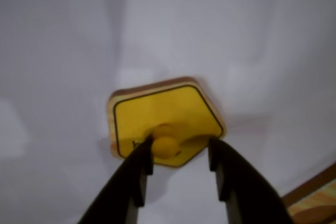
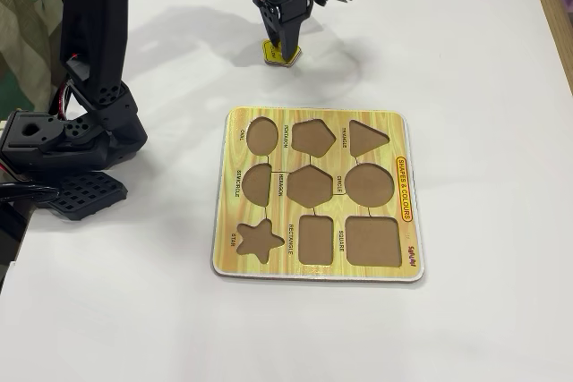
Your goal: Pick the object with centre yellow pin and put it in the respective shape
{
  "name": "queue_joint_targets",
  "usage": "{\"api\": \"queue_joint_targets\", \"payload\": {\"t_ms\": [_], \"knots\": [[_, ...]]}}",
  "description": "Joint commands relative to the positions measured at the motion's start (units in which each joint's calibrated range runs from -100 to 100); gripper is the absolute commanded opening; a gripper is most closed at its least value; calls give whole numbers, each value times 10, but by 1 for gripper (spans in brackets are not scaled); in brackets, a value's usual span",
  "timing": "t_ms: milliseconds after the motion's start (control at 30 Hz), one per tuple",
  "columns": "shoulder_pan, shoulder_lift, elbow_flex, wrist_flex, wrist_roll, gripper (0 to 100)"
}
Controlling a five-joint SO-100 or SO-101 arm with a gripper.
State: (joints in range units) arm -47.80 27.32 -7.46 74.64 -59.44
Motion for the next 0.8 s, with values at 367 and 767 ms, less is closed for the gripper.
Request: {"api": "queue_joint_targets", "payload": {"t_ms": [367,767], "knots": [[16,-41,-1,-6,2,12],[-22,-41,-9,-7,1,12]]}}
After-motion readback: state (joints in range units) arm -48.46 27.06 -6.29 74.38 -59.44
